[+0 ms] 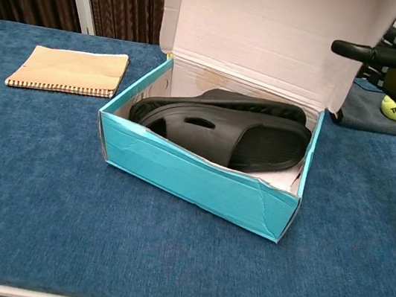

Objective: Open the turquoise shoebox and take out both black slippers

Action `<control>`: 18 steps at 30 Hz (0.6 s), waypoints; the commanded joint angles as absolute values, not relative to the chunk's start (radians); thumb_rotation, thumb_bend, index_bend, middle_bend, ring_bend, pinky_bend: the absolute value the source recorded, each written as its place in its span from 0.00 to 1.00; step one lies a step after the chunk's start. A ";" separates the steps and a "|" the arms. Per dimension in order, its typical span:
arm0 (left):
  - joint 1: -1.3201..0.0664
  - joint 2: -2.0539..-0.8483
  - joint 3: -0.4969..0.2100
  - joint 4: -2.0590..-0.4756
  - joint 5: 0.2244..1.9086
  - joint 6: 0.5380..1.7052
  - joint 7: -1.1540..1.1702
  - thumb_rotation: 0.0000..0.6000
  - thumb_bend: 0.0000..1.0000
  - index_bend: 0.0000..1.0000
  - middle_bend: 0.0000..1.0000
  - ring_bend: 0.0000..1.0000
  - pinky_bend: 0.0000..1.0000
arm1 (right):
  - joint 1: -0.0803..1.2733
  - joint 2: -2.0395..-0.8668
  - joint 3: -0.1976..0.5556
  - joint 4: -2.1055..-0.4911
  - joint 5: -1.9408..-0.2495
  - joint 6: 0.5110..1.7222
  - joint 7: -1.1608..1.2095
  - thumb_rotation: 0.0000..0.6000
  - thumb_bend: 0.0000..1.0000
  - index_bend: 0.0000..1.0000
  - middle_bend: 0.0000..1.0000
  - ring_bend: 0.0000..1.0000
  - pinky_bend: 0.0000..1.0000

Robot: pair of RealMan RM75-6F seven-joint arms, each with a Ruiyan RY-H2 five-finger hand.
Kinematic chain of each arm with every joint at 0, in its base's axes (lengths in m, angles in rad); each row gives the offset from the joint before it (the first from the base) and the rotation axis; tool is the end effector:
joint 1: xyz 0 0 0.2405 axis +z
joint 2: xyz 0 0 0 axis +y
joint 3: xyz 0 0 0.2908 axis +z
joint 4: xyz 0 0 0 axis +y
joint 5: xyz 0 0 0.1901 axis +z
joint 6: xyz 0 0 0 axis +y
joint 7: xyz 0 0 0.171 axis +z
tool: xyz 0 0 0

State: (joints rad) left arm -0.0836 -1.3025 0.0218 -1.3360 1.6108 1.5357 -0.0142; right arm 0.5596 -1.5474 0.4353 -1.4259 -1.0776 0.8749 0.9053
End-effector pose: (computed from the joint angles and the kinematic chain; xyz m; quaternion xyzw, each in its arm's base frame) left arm -0.3547 0.1968 0.1389 -0.6446 -0.3463 -0.3786 0.5667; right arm -0.2193 -0.4042 0.0378 0.2578 -0.7413 0.5981 0.1623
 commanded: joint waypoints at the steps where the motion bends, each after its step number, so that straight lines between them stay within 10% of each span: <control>1: -0.083 -1.302 0.022 -1.336 1.610 1.536 -0.014 1.00 0.01 0.16 0.16 0.08 0.29 | 0.557 -1.556 0.457 -1.418 -1.070 0.908 0.898 1.00 0.00 0.00 0.00 0.00 0.00; 18: -0.084 -1.304 0.021 -1.336 1.612 1.538 -0.015 1.00 0.01 0.16 0.16 0.08 0.29 | 0.545 -1.599 0.393 -1.400 -1.314 1.182 0.694 1.00 0.03 0.00 0.00 0.00 0.00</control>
